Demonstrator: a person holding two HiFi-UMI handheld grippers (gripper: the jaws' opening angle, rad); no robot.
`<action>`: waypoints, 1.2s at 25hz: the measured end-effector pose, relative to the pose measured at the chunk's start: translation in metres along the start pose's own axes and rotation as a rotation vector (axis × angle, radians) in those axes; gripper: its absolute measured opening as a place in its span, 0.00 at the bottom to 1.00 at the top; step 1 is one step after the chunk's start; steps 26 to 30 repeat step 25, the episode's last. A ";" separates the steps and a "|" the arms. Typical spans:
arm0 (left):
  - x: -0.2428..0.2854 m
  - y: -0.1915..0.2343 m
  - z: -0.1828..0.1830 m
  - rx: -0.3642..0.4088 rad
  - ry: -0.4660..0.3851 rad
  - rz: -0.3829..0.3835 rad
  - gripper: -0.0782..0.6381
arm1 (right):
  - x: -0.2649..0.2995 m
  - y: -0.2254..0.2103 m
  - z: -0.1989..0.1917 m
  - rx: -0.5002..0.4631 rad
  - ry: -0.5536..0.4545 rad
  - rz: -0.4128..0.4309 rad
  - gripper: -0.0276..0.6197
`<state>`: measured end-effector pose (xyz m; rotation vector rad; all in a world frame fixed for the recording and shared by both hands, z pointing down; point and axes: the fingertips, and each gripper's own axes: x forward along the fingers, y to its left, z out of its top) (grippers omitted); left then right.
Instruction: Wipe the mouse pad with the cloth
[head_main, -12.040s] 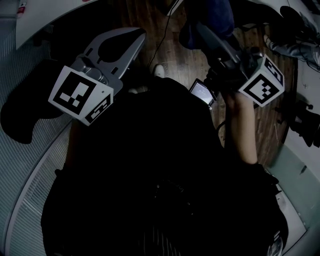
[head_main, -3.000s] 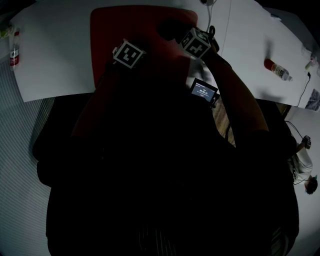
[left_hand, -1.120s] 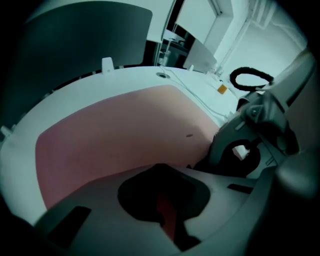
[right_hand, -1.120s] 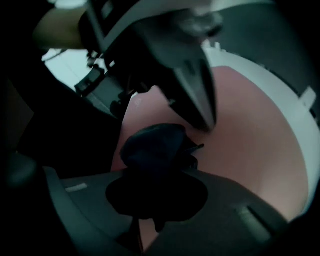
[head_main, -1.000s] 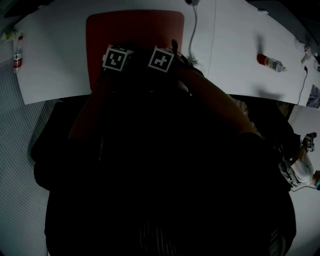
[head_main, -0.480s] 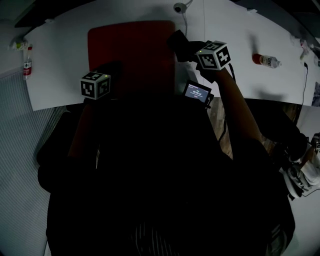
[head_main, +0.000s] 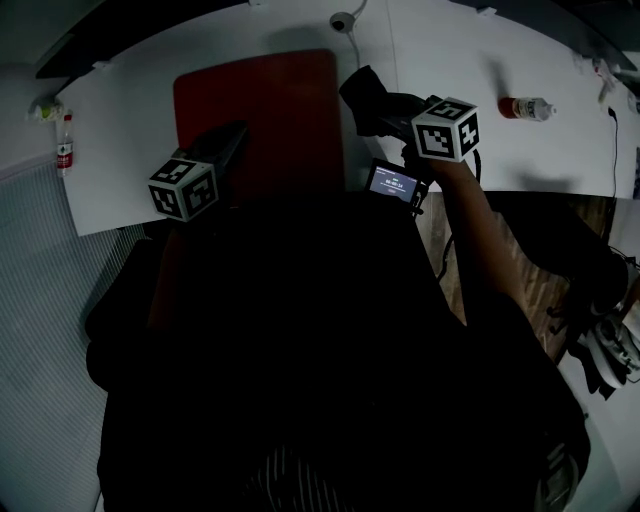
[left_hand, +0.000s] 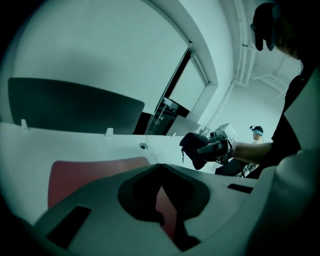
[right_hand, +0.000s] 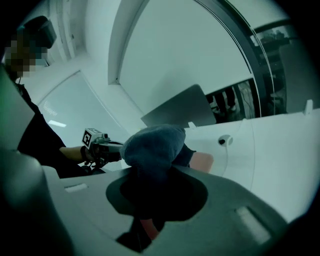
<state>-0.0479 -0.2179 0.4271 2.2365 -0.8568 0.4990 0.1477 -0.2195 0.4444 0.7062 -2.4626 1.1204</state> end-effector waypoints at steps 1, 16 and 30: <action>0.001 -0.012 0.012 0.019 -0.022 -0.021 0.12 | -0.004 0.013 0.010 -0.021 -0.023 0.016 0.14; 0.012 -0.103 0.090 0.173 -0.154 -0.168 0.12 | -0.029 0.079 0.070 -0.135 -0.203 0.069 0.14; 0.017 -0.115 0.070 0.135 -0.105 -0.199 0.12 | -0.040 0.079 0.057 -0.148 -0.207 0.050 0.14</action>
